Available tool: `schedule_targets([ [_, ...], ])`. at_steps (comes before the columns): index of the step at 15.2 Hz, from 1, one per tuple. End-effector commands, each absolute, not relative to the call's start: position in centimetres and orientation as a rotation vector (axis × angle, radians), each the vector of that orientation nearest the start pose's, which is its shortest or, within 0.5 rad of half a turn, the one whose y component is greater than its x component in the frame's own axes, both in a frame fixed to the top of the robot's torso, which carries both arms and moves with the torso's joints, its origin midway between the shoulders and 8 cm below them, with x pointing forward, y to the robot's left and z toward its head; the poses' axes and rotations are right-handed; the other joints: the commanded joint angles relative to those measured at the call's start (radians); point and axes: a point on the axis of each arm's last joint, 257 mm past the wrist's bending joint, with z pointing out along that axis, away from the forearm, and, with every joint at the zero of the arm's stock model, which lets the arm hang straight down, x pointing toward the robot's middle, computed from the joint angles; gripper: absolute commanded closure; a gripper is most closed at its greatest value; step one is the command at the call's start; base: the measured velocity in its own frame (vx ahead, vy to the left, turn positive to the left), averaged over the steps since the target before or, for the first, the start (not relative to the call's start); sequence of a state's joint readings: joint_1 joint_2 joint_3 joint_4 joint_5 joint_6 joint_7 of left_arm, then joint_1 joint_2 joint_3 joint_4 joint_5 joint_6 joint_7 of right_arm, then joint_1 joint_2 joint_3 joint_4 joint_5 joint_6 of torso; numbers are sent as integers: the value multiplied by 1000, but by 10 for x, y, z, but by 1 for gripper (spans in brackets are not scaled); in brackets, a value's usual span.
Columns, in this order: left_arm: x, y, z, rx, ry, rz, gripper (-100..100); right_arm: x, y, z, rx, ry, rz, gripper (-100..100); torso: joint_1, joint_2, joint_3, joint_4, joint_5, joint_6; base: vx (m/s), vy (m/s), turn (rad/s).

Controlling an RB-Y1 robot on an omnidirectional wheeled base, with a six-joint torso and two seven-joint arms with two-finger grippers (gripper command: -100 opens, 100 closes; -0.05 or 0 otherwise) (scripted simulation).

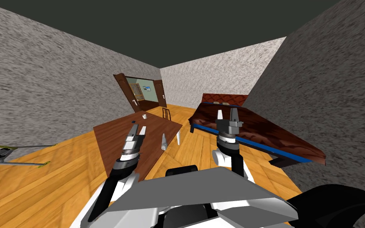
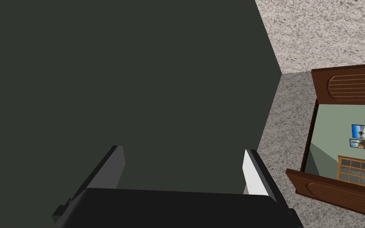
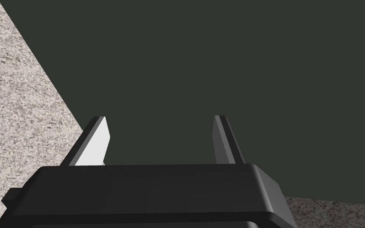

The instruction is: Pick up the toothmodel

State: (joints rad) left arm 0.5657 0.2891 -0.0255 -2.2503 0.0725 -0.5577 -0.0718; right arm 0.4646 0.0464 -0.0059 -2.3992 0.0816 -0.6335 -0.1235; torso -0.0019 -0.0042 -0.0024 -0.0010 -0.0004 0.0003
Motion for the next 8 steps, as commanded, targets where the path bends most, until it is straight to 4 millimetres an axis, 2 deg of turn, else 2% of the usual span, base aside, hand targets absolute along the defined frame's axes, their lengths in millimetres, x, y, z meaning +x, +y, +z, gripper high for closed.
schedule_targets([
  [1, 339, 257, -8, -489, 884, -1294, -100, 291, -260, 106, 440, 404, 1425, 0, 0, 0, 0, 0, 0, 0, 44, -19, -33],
  [2, 342, 253, -23, -496, 932, -1307, -100, 291, -260, 106, 440, 404, 1425, 0, 0, 0, 0, 0, 0, 0, 58, -23, -103],
  [4, 342, 251, -24, -477, 954, -1306, -100, 291, -260, 106, 440, 404, 1425, 0, 0, 0, 0, 0, 0, 0, 53, -28, -73],
  [5, 343, 247, -41, -485, 1006, -1318, -100, 291, -260, 106, 440, 404, 1425, 0, 0, 0, 0, 0, 0, 0, 56, -31, -108],
  [7, 343, 245, -42, -466, 1028, -1317, -100, 291, -260, 106, 440, 404, 1425, 0, 0, 0, 0, 0, 0, 0, 57, -26, -91],
  [8, 344, 243, -60, -479, 1081, -1328, -100, 291, -260, 106, 440, 404, 1425, 0, 0, 0, 0, 0, 0, 0, 71, -29, -123],
])
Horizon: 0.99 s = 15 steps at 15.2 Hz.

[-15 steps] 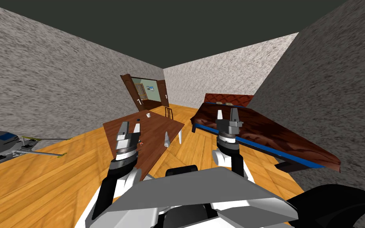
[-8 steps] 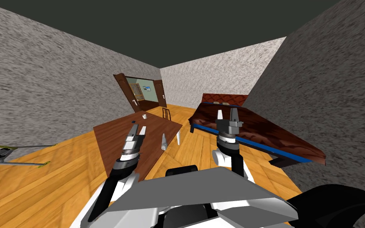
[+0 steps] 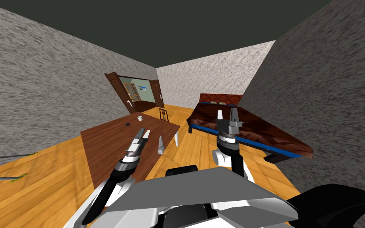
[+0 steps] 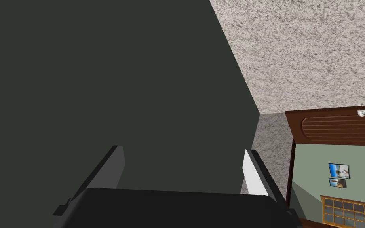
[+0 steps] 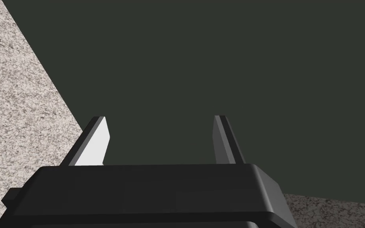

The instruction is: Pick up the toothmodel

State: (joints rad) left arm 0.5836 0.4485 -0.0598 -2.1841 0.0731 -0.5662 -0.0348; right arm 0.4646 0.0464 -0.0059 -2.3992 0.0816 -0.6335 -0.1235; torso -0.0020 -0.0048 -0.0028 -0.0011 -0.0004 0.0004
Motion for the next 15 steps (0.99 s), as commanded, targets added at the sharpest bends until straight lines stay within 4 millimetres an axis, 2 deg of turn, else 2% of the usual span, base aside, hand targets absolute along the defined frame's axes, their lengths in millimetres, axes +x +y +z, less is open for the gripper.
schedule_targets([
  [1, 343, 241, -61, -462, 1100, -1327, -100, 291, -260, 106, 440, 404, 1425, 0, 0, 0, 0, 0, 0, 0, 77, -33, -115],
  [2, 343, 241, -61, -458, 1106, -1327, -100, 291, -260, 106, 440, 404, 1425, 0, 0, 0, 0, 0, 0, 0, 58, -25, -41],
  [3, 343, 239, -80, -471, 1163, -1336, -100, 291, -260, 106, 440, 404, 1425, 0, 0, 0, 0, 0, 0, 0, 74, -33, -147],
  [5, 342, 238, -81, -451, 1186, -1333, -100, 291, -260, 106, 440, 404, 1425, 0, 0, -1, -1, 0, 0, 0, 74, -28, -95],
  [6, 341, 237, -102, -469, 1245, -1340, -100, 291, -260, 106, 440, 404, 1425, 0, 0, -1, 0, 0, 0, 0, 75, -27, -112],
  [8, 340, 236, -103, -448, 1270, -1336, -100, 291, -260, 106, 440, 404, 1425, 0, 0, -1, -1, 0, 0, 0, 73, -26, -93],
  [9, 338, 236, -124, -471, 1328, -1341, -100, 291, -260, 106, 440, 404, 1425, 0, 0, -1, 0, 0, 0, 0, 74, -29, -149],
  [11, 337, 236, -126, -447, 1356, -1335, -100, 291, -260, 106, 440, 404, 1425, 0, -1, -1, -1, 0, 0, 0, 81, -31, -105],
  [12, 333, 238, -148, -472, 1417, -1337, -100, 291, -260, 106, 440, 404, 1425, 0, -1, -1, -1, 0, 0, 0, 88, -25, -130],
  [14, 331, 238, -150, -450, 1443, -1331, -100, 291, -260, 106, 440, 404, 1425, 0, 0, -2, -1, 0, 0, 0, 79, -21, -96],
  [15, 326, 241, -172, -475, 1509, -1328, -100, 291, -260, 106, 440, 404, 1425, 0, 0, -1, -1, 0, 0, 0, 96, -23, -138],
])
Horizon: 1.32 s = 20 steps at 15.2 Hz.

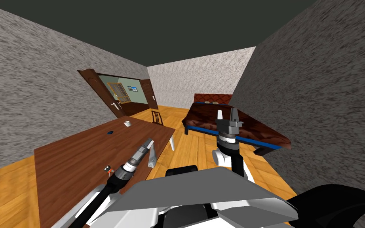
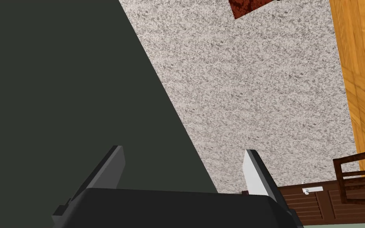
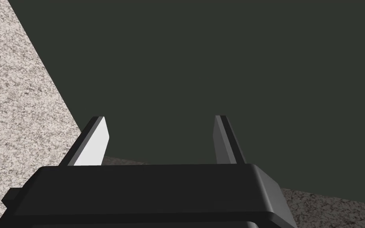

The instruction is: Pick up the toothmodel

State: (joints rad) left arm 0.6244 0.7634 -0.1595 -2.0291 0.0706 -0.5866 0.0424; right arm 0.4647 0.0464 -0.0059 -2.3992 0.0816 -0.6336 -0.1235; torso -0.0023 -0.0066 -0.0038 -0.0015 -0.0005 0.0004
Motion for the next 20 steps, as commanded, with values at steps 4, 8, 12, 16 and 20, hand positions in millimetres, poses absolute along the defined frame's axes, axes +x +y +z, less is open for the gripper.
schedule_targets([
  [4, 316, 247, -198, -470, 1615, -1311, -100, 291, -260, 106, 440, 404, 1425, 0, 0, 0, 0, 0, 0, 0, 86, -17, -125],
  [8, 306, 255, -222, -480, 1708, -1291, -100, 291, -260, 106, 440, 404, 1425, 0, 0, 0, 0, 0, 0, 0, 79, -16, -87],
  [12, 282, 275, -268, -531, 1868, -1246, -100, 291, -260, 106, 440, 404, 1425, 0, 1, 1, 0, 0, 0, -1, 78, -11, -117],
  [16, 267, 291, -290, -544, 1965, -1206, -100, 291, -260, 106, 440, 404, 1425, 0, 0, 1, 1, 0, 0, 0, 72, -12, -106],
  [20, 234, 319, -330, -614, 2112, -1136, -100, 291, -260, 106, 440, 404, 1425, 0, 1, 1, 1, 0, 0, 0, 77, -4, -119],
])
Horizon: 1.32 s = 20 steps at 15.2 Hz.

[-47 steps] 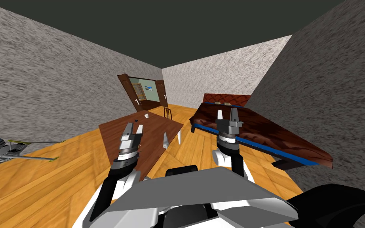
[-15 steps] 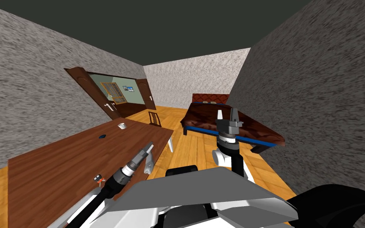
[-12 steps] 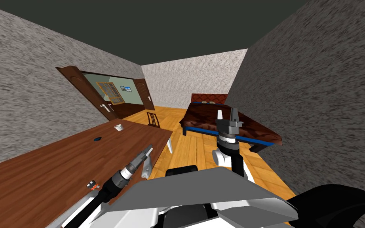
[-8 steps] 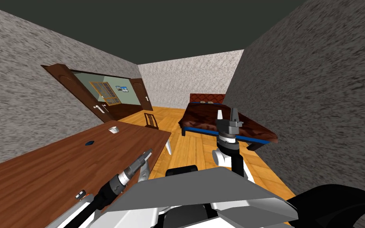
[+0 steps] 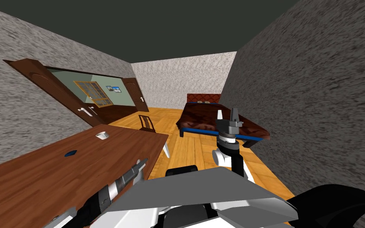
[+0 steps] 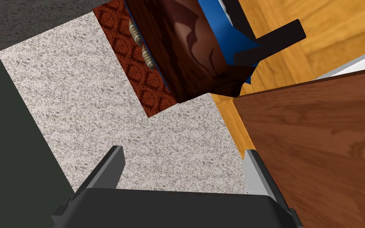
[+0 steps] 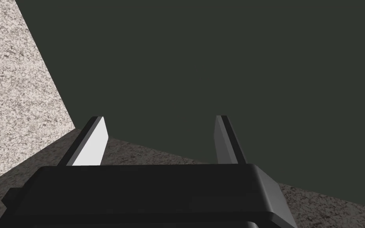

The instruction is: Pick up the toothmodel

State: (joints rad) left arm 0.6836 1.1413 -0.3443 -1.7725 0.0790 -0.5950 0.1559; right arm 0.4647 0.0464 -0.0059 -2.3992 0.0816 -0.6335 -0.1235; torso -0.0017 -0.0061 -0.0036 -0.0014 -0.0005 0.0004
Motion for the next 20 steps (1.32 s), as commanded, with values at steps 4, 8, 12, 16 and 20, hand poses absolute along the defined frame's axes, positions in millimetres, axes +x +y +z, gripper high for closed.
schedule_targets([
  [4, 215, 340, -348, -640, 2199, -1080, -100, 291, -260, 106, 440, 404, 1425, 0, 0, -1, -1, 0, 0, 0, 89, 0, -115],
  [8, 175, 375, -378, -718, 2333, -981, -100, 291, -260, 106, 440, 404, 1425, 0, 0, 0, 0, 0, 0, 0, 78, -2, -120],
  [12, 154, 393, -390, -761, 2393, -930, -100, 291, -260, 106, 440, 404, 1425, 0, 0, 2, 1, 0, 0, 0, 58, 5, -60],
  [16, 111, 424, -410, -850, 2496, -829, -100, 291, -260, 106, 440, 404, 1425, 0, 0, 1, 1, 0, 0, -1, 70, 3, -102],
  [20, 46, 458, -432, -993, 2611, -701, -100, 291, -260, 106, 440, 405, 1425, 0, 1, -3, -2, -1, 0, 0, 123, 15, -126],
])
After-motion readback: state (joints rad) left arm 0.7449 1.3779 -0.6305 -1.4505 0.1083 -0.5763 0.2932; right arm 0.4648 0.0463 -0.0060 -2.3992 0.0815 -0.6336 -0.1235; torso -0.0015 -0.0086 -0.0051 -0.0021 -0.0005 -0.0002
